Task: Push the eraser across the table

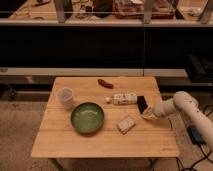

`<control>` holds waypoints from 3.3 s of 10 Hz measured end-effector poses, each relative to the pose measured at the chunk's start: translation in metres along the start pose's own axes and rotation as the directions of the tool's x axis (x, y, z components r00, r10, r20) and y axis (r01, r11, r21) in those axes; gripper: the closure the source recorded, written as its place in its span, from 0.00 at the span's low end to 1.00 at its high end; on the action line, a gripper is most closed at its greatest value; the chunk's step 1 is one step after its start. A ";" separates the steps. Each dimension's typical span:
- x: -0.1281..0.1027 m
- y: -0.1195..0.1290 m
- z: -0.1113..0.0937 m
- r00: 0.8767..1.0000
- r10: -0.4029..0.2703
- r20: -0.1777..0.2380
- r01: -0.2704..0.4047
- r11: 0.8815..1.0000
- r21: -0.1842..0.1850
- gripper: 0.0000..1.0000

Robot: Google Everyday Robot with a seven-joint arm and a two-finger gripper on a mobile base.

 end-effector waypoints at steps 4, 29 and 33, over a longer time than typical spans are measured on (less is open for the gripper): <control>0.003 -0.028 0.006 1.000 -0.018 -0.003 0.018 1.000 0.018 1.00; 0.007 -0.128 0.058 0.999 -0.028 0.036 0.023 0.992 0.124 1.00; -0.001 -0.139 0.057 0.997 0.019 0.069 -0.027 0.993 0.116 1.00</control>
